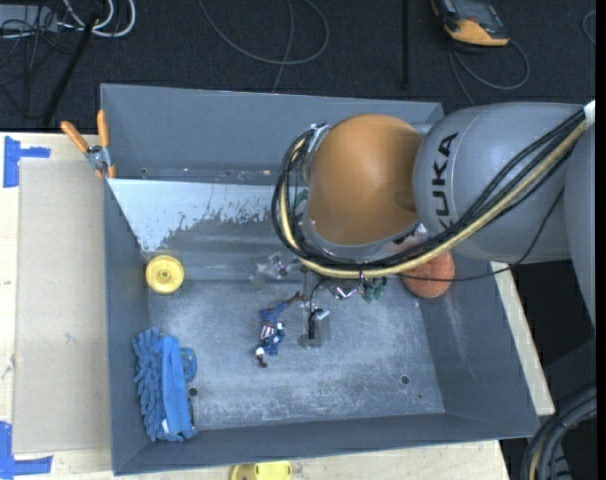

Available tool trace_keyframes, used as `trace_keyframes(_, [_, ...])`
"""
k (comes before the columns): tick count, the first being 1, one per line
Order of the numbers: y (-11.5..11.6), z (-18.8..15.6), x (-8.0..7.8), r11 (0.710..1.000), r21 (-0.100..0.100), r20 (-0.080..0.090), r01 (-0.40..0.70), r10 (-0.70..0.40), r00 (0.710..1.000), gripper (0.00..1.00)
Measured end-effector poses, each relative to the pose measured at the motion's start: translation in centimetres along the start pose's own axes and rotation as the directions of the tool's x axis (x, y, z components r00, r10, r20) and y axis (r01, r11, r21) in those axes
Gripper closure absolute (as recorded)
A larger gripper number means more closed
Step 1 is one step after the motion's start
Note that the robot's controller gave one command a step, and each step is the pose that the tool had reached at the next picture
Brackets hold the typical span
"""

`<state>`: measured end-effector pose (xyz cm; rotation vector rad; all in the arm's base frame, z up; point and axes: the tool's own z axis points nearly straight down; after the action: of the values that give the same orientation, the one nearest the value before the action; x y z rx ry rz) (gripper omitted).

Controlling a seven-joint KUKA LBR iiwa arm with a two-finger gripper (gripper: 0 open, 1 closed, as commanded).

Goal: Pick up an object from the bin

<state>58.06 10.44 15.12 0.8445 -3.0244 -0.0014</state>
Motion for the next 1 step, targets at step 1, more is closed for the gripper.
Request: trace_keyframes(1, [-0.39,5.45,-1.11,0.976,0.003,0.004,0.219,-0.219,0.976,0.00])
